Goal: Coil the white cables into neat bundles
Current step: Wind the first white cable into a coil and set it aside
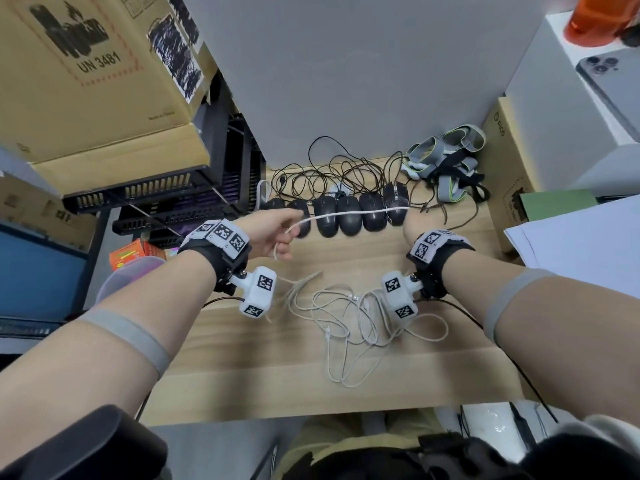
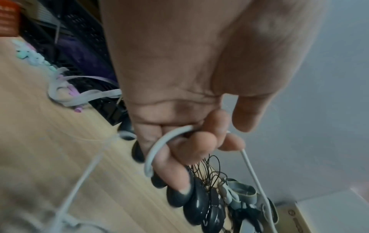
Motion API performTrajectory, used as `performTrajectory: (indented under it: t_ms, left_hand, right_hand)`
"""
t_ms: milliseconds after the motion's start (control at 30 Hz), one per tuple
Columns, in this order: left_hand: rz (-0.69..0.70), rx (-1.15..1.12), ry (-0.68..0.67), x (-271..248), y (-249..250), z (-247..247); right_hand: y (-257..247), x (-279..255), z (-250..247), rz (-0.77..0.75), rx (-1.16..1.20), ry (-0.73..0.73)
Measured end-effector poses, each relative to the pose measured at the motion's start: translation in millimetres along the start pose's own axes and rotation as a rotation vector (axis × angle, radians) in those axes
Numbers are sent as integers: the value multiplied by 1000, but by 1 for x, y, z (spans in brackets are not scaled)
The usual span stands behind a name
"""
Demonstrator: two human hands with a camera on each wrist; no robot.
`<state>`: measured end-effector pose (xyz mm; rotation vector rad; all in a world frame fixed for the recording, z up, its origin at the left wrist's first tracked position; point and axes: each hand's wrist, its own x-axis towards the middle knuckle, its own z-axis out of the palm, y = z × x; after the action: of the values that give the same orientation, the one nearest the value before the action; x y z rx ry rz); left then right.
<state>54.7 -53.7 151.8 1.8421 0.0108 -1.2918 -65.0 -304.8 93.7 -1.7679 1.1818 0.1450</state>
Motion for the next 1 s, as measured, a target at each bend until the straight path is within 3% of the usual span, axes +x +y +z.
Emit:
performTrajectory:
  t_ms: [67, 133, 200, 333, 433, 567, 700, 767, 833, 900, 1000]
  left_hand:
    - [28, -131, -16, 1, -4, -4]
    - [44, -170, -29, 1, -2, -1]
    - [54, -153, -61, 0, 2, 8]
    - [20, -223, -131, 1, 17, 27]
    - [-4, -371, -169, 0, 34, 37]
    - [-24, -486, -210, -2, 49, 36]
    - [94, -504, -95, 6, 54, 31]
    - [154, -483, -37, 10, 55, 30]
    - [172, -396, -14, 13, 53, 31]
    - [163, -291, -27, 16, 47, 33]
    - [136, -168, -148, 22, 35, 41]
  right_hand:
    - [9, 1, -1, 58, -120, 12]
    - [5, -9, 6, 20, -203, -54]
    - [3, -17, 22, -184, -217, -134]
    - [-13, -33, 48, -717, -353, -97]
    - [-29, -49, 61, -840, -158, -341]
    - [-39, -49, 72, -624, -25, -559]
    - [-48, -54, 67, -396, 49, -804]
    - [-46, -54, 67, -374, 17, -897]
    - [-47, -53, 68, -397, 37, -854]
    - [-54, -50, 66, -327, 297, -837]
    - [-75, -42, 51, -117, 812, -842]
